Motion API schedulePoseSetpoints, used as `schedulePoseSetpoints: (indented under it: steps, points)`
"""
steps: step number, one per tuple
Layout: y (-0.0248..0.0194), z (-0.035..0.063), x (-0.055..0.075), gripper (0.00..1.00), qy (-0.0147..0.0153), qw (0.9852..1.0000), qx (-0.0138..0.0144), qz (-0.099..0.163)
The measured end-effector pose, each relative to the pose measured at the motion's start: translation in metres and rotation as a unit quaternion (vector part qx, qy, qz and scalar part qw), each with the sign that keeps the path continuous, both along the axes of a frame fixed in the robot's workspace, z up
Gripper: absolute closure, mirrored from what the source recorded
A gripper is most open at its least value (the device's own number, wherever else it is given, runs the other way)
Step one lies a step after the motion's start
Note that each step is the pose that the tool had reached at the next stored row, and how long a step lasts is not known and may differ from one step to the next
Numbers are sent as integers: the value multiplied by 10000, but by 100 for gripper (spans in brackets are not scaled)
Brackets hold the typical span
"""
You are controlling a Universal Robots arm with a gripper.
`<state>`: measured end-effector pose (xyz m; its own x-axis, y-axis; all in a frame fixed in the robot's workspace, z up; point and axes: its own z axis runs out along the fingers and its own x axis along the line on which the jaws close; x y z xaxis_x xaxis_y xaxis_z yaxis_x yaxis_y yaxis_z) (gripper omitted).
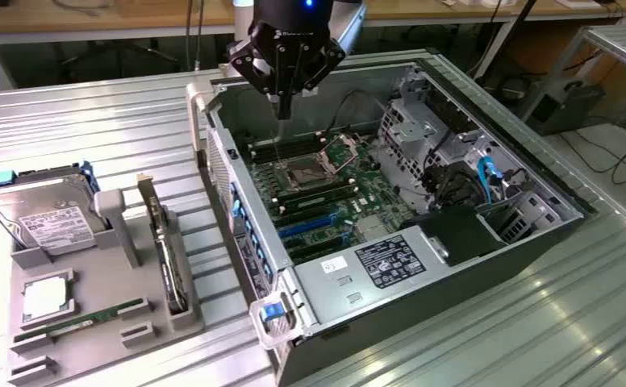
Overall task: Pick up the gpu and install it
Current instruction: 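Reach for the gpu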
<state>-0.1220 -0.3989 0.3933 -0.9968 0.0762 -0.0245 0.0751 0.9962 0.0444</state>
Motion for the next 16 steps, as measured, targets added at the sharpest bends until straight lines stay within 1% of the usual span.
schedulePoseSetpoints:
  steps: [14, 15, 16]
  points:
    - [-1, 1, -8, 87, 1, 10000, -1, -1]
    - [-8, 1, -29, 87, 1, 10000, -1, -1]
    - [-26, 1, -57, 87, 0, 10000, -1, 0]
